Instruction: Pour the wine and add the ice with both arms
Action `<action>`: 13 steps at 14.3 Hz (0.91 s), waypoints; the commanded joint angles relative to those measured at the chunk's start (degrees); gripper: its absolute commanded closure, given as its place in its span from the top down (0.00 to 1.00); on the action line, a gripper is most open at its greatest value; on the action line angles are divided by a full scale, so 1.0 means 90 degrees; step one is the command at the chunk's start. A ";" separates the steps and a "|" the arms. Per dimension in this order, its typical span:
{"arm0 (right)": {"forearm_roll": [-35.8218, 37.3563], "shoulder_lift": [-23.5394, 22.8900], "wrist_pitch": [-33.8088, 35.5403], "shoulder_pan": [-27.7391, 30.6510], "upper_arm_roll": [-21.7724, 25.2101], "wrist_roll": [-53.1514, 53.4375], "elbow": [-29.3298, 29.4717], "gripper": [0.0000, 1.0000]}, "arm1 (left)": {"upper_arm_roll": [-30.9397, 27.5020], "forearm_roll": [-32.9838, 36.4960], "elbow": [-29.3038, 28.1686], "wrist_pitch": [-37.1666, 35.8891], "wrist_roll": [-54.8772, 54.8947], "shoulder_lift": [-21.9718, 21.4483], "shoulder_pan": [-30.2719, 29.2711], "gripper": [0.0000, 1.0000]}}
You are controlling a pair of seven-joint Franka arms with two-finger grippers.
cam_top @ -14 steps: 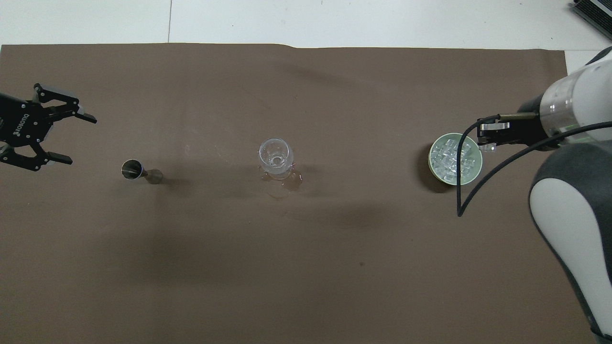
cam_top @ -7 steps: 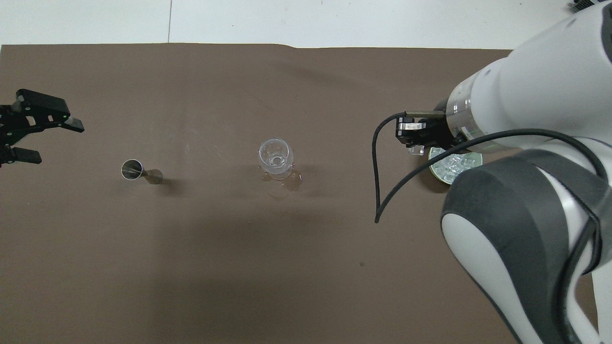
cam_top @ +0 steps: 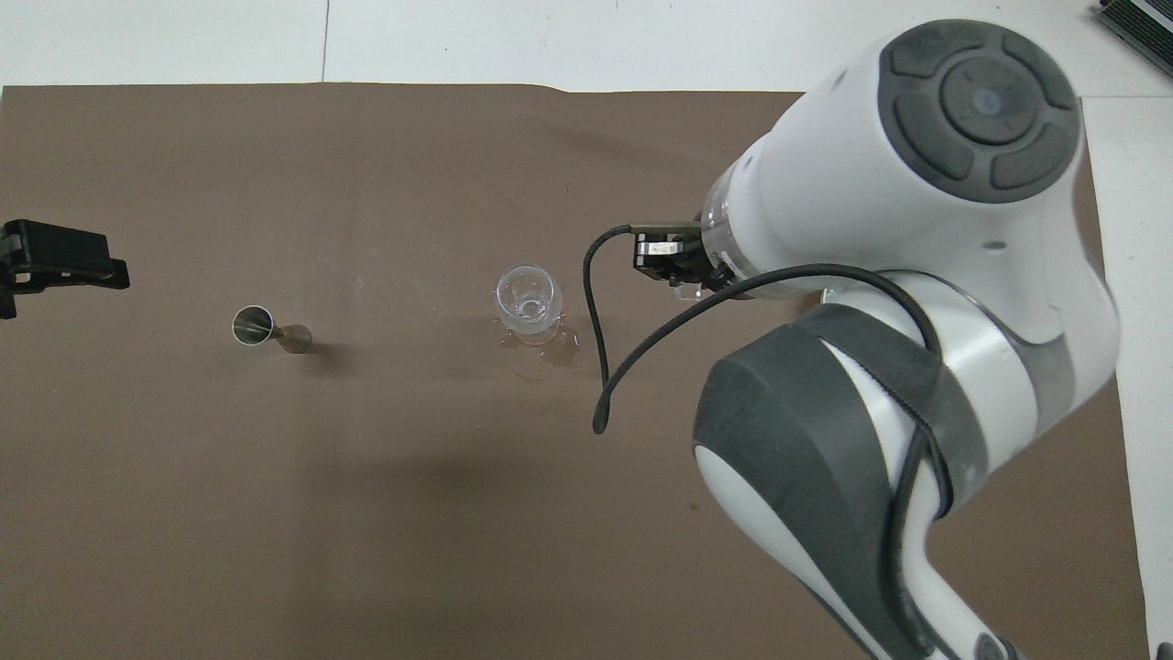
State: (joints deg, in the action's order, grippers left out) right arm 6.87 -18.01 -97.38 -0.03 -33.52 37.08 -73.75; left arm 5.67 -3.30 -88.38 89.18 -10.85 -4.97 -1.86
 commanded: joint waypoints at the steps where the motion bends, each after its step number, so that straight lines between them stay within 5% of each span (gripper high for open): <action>1: 0.0183 -0.0528 -0.0302 -0.0006 -0.0376 0.0314 0.0352 0.00 | -0.0122 0.0250 0.0034 -0.0425 0.0900 -0.0151 0.0051 1.00; 8: 0.0535 -0.1201 -0.1258 -0.0240 -0.0758 0.0625 0.0284 0.00 | -0.0162 0.0269 0.0035 -0.0914 0.0971 -0.0327 0.0070 1.00; 13: 0.1022 -0.1592 -0.1796 -0.0563 -0.0758 0.0890 0.0274 0.00 | -0.0161 0.0192 0.0143 -0.0827 0.0971 0.0289 0.0109 1.00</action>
State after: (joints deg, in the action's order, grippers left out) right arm 13.22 -29.78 -111.69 -4.89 -39.29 43.62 -72.79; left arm 4.64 -2.13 -88.29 81.60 -2.49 -3.99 -1.84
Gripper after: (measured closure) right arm 0.780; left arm 0.000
